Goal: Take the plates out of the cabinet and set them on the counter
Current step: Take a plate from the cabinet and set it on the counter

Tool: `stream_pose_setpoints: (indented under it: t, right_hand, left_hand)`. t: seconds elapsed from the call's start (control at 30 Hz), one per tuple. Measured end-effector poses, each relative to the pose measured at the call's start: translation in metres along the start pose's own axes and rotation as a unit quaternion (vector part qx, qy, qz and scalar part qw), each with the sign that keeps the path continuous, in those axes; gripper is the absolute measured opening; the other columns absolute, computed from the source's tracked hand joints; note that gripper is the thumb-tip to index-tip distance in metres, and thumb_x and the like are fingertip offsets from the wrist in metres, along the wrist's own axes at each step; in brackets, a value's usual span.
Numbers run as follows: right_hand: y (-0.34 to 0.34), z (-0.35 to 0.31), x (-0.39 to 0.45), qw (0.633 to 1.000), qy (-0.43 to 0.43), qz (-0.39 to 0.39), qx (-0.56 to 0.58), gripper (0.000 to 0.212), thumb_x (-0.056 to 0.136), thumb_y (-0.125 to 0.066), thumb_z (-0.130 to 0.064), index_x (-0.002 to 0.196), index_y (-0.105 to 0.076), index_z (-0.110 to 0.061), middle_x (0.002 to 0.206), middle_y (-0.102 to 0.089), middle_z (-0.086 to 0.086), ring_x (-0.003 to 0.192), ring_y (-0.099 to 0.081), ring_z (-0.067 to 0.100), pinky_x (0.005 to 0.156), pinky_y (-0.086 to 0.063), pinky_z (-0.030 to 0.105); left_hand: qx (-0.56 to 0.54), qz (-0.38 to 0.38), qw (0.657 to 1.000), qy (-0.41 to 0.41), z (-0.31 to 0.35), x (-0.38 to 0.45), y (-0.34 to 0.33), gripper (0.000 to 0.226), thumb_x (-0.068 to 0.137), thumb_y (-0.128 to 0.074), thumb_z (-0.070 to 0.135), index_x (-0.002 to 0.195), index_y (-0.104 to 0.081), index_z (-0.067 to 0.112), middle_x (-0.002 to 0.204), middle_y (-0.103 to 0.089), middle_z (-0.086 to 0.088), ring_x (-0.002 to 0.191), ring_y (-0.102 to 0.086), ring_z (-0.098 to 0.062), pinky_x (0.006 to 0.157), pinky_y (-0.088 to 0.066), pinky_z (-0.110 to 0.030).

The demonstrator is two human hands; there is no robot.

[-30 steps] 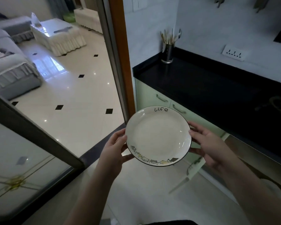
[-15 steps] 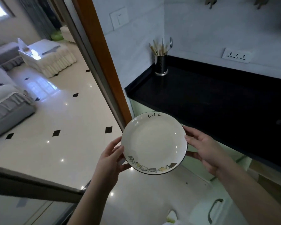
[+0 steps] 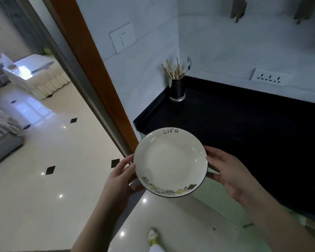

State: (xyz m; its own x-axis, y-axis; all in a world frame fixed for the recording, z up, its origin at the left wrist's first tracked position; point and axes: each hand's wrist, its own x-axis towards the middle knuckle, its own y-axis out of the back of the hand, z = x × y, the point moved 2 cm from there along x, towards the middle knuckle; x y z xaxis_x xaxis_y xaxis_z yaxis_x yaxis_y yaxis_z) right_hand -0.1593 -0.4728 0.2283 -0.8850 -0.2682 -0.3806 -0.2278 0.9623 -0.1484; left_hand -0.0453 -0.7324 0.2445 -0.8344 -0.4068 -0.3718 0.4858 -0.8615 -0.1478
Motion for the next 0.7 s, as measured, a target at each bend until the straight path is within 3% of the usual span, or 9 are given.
stream_pose_setpoints:
  t: [0.13, 0.3, 0.43, 0.57, 0.7]
  right_hand:
    - [-0.010, -0.007, 0.030, 1.000, 0.004, 0.011, 0.013, 0.031, 0.097, -0.054, -0.007, 0.101, -0.069, -0.035, 0.103, -0.074, -0.015, 0.094, -0.071, 0.010, 0.069, -0.058, 0.027]
    - [-0.039, -0.016, 0.079, 0.998, 0.017, 0.065, 0.006, 0.038, 0.096, -0.049, -0.003, 0.099, -0.070, -0.034, 0.101, -0.074, -0.014, 0.090, -0.071, 0.008, 0.061, -0.057, 0.020]
    - [-0.063, -0.025, 0.113, 0.995, 0.021, 0.101, 0.001, 0.046, 0.096, -0.049, -0.003, 0.092, -0.074, -0.042, 0.101, -0.073, -0.017, 0.091, -0.070, 0.005, 0.062, -0.057, 0.019]
    - [-0.072, -0.020, 0.144, 0.985, 0.024, 0.168, 0.009, 0.041, 0.094, -0.050, -0.004, 0.100, -0.070, -0.039, 0.102, -0.072, -0.019, 0.092, -0.069, 0.003, 0.064, -0.057, 0.019]
    - [-0.062, -0.015, 0.164, 0.974, 0.005, 0.226, 0.012, 0.040, 0.094, -0.049, -0.001, 0.101, -0.066, -0.037, 0.098, -0.071, -0.022, 0.089, -0.068, 0.000, 0.064, -0.056, 0.020]
  left_hand:
    - [0.009, -0.017, 1.000, 0.008, 0.008, 0.051, -0.002, 0.023, 0.099, -0.055, 0.021, 0.116, -0.068, 0.026, 0.100, -0.074, -0.010, 0.087, -0.070, -0.033, 0.074, -0.059, -0.059]
    - [0.003, -0.078, 0.996, 0.036, 0.023, 0.136, 0.007, 0.023, 0.099, -0.055, 0.020, 0.118, -0.067, 0.023, 0.104, -0.074, -0.012, 0.088, -0.073, -0.030, 0.062, -0.061, -0.036]
    - [0.027, -0.111, 0.992, 0.054, 0.041, 0.203, 0.015, 0.024, 0.098, -0.057, 0.022, 0.121, -0.065, 0.024, 0.109, -0.073, -0.012, 0.095, -0.072, -0.032, 0.065, -0.061, -0.038]
    - [0.077, -0.170, 0.981, 0.048, 0.055, 0.269, 0.002, 0.024, 0.095, -0.061, 0.026, 0.119, -0.066, 0.026, 0.111, -0.072, -0.008, 0.098, -0.071, -0.029, 0.070, -0.061, -0.046]
    - [0.111, -0.228, 0.966, 0.044, 0.051, 0.302, -0.018, 0.022, 0.099, -0.056, 0.025, 0.115, -0.068, 0.035, 0.109, -0.073, -0.003, 0.094, -0.072, -0.024, 0.069, -0.061, -0.038]
